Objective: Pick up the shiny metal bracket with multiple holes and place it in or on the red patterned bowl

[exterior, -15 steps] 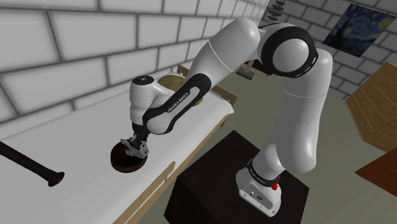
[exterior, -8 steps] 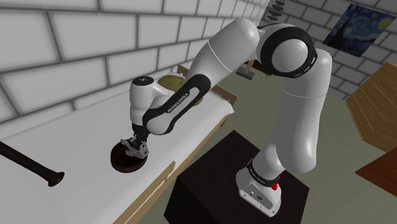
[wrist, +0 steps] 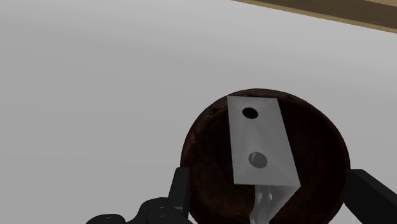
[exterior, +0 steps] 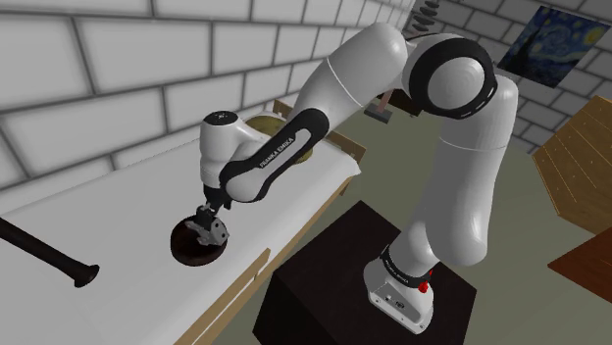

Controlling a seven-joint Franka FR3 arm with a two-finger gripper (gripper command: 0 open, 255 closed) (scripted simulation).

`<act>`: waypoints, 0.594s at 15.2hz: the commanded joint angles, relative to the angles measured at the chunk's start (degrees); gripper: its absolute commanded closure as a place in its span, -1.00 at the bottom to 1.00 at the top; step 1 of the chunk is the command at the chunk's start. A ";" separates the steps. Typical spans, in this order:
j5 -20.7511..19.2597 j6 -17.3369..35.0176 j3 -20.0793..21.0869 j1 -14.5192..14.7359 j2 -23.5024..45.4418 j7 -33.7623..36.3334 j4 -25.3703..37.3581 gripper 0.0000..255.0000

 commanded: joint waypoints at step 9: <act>1.29 -4.19 0.83 -0.42 -4.29 -0.71 -0.06 -1.00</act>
